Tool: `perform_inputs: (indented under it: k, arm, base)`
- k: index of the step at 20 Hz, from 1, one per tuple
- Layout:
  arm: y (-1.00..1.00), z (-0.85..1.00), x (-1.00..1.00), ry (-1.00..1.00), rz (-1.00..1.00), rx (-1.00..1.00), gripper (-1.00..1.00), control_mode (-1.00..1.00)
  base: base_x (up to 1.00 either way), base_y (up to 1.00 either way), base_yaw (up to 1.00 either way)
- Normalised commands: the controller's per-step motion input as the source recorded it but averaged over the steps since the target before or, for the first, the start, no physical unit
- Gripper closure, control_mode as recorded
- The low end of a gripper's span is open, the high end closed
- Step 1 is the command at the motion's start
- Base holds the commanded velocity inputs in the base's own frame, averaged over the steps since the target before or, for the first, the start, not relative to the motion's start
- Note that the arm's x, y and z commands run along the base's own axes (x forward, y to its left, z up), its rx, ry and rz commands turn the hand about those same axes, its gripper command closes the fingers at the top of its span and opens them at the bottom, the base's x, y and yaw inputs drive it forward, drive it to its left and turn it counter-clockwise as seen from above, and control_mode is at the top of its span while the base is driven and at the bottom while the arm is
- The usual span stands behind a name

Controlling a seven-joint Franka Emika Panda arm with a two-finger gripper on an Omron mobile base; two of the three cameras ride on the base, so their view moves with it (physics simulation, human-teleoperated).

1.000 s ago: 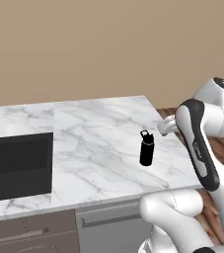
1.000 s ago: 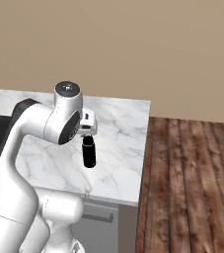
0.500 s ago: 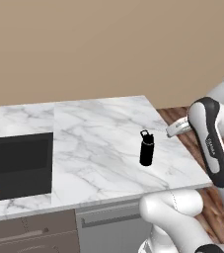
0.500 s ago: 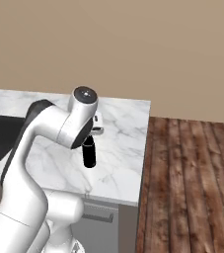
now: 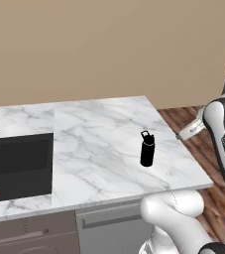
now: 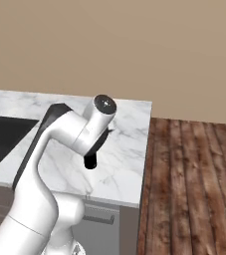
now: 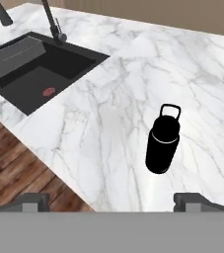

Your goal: Pick the water bottle from the counter and place it in the open cabinet.

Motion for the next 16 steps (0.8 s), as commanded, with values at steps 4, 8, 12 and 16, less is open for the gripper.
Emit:
perform_inputs:
  k: [4, 8, 12, 16]
  arm:
    - [-0.03, -0.13, -0.02, -0.16, 0.14, 0.01, -1.0, -1.0]
    - [0.0, -0.24, -0.03, -0.19, 0.11, 0.02, -1.0, -1.0]
    - [0.0, -0.24, 0.0, -0.18, 0.09, 0.02, -1.0, -1.0]
    - [0.0, -0.2, 0.0, -0.12, 0.1, 0.02, -1.0, -1.0]
  base:
    - [0.0, 0.0, 0.0]
    - [0.0, 0.0, 0.0]
    - [0.0, 0.0, 0.0]
    - [0.0, 0.0, 0.0]
